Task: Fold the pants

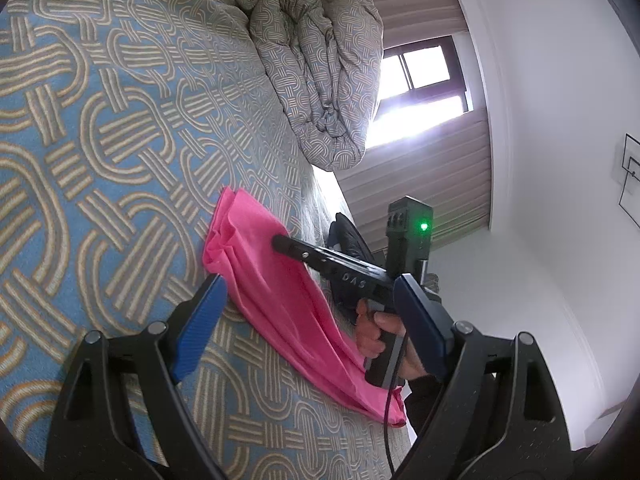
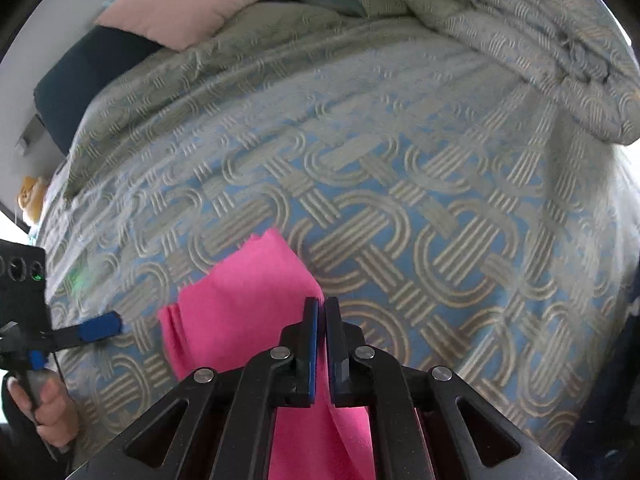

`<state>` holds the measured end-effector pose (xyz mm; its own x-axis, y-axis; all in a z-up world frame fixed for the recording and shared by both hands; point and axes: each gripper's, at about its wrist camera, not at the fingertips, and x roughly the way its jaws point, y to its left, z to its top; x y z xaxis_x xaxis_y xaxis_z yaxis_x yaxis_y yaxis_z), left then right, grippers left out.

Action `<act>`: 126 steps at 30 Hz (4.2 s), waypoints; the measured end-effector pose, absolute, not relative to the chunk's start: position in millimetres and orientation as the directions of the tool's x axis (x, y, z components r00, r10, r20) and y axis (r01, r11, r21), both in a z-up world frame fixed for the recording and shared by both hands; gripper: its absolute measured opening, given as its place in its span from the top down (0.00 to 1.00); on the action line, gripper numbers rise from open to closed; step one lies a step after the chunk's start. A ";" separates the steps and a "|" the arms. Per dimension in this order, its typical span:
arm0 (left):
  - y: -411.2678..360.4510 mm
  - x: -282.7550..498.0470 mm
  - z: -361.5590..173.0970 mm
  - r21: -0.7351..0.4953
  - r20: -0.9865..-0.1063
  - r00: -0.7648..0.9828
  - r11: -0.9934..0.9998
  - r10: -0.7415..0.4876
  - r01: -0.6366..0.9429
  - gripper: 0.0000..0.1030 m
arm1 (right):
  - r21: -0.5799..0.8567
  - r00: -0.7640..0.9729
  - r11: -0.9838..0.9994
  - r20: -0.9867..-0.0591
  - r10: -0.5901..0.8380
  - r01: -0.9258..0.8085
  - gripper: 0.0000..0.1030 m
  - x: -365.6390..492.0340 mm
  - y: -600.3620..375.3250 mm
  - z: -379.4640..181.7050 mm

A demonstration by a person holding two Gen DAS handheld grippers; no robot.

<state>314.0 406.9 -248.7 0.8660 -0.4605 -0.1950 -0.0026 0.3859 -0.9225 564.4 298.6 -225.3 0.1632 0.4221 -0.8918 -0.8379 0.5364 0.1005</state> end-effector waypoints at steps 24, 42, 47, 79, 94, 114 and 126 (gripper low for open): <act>429.1 298.2 -260.3 -0.972 -0.054 0.904 0.229 -0.425 0.050 0.17 | -0.034 0.199 0.343 -0.868 0.456 -0.939 0.85 466.0 339.3 -236.3; 427.5 302.6 -258.3 -0.969 -0.070 0.902 0.245 -0.426 0.041 0.17 | 0.077 0.167 0.419 -0.841 0.515 -0.905 0.97 457.7 338.0 -224.8; 426.1 305.5 -257.6 -0.968 -0.075 0.902 0.249 -0.426 0.038 0.17 | 0.103 0.154 0.443 -0.847 0.508 -0.891 0.87 464.2 334.1 -238.6; 219.3 406.7 -234.7 -0.623 -0.596 0.691 0.778 -0.409 -0.077 0.25 | 0.346 0.326 0.853 -0.815 0.480 -0.390 0.54 530.9 12.8 -229.7; 219.4 406.2 -233.7 -0.640 -0.580 0.697 0.765 -0.422 -0.070 0.24 | 0.463 0.421 0.857 -0.746 0.515 -0.227 0.54 528.8 -44.9 -206.9; 218.4 407.4 -234.5 -0.629 -0.587 0.697 0.774 -0.412 -0.072 0.23 | 0.578 0.695 0.745 -0.684 0.221 0.333 0.56 532.1 -420.2 -223.0; 220.5 407.2 -234.9 -0.634 -0.582 0.700 0.770 -0.414 -0.072 0.23 | 0.657 0.736 0.628 -0.649 0.192 0.416 0.55 552.1 -464.8 -228.9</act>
<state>407.2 220.5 -234.9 0.6997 -0.4141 -0.5822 -0.0723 0.7697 -0.6343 552.1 -464.8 -228.9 0.7358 0.1917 -0.6495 0.4162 0.6285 0.6571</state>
